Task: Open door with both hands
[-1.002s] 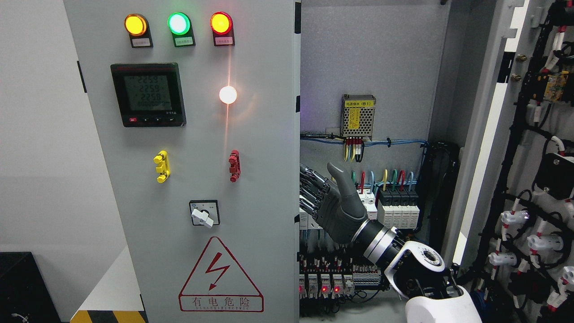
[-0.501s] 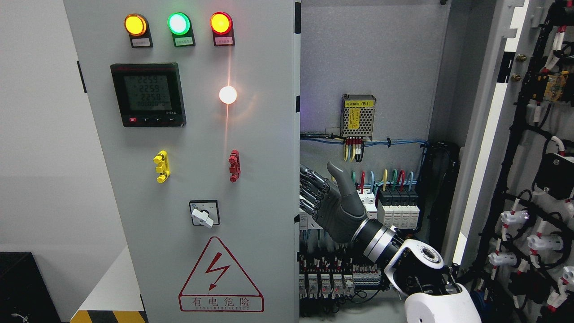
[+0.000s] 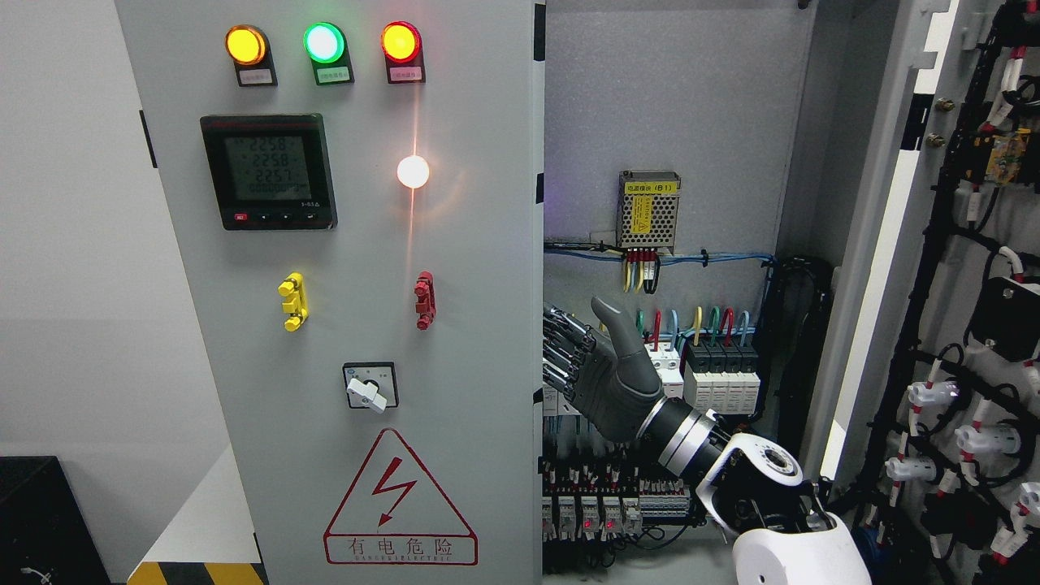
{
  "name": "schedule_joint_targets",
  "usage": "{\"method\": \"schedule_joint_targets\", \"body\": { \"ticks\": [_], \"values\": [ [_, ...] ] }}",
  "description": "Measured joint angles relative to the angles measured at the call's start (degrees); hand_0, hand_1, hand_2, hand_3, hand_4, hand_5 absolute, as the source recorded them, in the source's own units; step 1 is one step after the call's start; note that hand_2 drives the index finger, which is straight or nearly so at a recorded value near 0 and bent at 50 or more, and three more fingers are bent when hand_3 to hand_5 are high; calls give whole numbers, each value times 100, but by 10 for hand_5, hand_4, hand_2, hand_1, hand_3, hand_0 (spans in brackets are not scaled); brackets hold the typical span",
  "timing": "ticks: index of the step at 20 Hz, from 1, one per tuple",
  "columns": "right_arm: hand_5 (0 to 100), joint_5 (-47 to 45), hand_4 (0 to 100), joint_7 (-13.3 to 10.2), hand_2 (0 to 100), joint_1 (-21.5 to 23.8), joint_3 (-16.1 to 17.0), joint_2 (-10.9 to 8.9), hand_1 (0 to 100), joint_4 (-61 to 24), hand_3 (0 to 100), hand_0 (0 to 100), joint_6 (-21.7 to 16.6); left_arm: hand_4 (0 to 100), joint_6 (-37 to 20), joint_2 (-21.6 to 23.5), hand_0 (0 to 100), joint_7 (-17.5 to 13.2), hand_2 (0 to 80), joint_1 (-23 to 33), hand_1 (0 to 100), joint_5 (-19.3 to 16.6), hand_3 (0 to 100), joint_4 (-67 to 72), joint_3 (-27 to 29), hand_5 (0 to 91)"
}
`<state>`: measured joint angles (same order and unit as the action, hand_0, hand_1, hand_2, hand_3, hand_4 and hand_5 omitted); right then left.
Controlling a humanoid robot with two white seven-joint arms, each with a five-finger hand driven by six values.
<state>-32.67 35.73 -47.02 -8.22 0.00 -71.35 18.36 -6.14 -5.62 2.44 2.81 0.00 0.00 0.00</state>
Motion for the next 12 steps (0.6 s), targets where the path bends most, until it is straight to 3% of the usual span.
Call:
{"method": "schedule_joint_targets", "body": {
  "ticks": [12],
  "values": [
    [0,5,0,165,0,-17,8,-2,0,-41,0,191,0,0,0,0,0,0,0,0,0,0,0,0,0,0]
  ]
}}
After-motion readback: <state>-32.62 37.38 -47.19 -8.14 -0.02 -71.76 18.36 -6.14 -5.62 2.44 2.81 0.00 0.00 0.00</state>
